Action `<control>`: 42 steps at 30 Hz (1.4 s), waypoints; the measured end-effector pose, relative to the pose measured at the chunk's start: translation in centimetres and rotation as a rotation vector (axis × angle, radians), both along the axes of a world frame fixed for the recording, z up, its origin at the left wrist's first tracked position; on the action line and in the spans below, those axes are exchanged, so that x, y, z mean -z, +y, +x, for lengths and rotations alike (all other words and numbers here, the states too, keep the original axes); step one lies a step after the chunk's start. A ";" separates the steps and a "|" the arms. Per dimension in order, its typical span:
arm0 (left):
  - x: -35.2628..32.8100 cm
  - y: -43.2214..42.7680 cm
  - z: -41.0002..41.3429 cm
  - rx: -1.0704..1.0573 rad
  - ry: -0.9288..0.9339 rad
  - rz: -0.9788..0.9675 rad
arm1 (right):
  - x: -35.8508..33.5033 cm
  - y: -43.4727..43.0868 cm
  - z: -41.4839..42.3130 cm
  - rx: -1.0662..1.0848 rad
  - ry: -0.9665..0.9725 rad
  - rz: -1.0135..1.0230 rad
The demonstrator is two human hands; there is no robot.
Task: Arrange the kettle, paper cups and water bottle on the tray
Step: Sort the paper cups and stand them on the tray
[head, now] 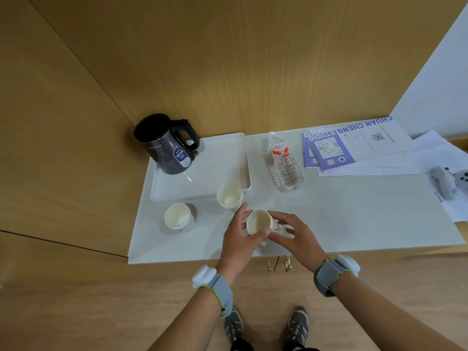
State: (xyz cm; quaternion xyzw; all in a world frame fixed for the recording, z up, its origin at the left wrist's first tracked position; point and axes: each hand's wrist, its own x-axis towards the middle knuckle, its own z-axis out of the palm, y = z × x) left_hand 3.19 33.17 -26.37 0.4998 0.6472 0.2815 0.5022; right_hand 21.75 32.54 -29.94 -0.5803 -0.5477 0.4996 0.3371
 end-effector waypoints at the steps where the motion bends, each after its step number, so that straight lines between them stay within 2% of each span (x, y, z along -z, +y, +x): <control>1: -0.1 0.0 -0.2 -0.003 0.006 0.006 | -0.1 0.1 -0.1 -0.008 -0.009 0.012; 11: -0.6 -0.7 -2.5 -0.091 0.023 0.003 | -0.2 0.6 -2.3 -0.152 -0.177 0.125; 21: -1.5 -0.6 -4.7 -0.150 -0.042 -0.002 | -1.3 1.8 -4.1 -0.223 -0.316 0.244; 36: -1.8 -0.9 -7.3 -0.187 -0.029 0.051 | -1.3 2.2 -5.9 -0.286 -0.308 0.266; 42: -2.1 0.1 -9.4 -0.291 -0.040 0.105 | -0.8 2.2 -4.4 -0.175 -0.291 0.176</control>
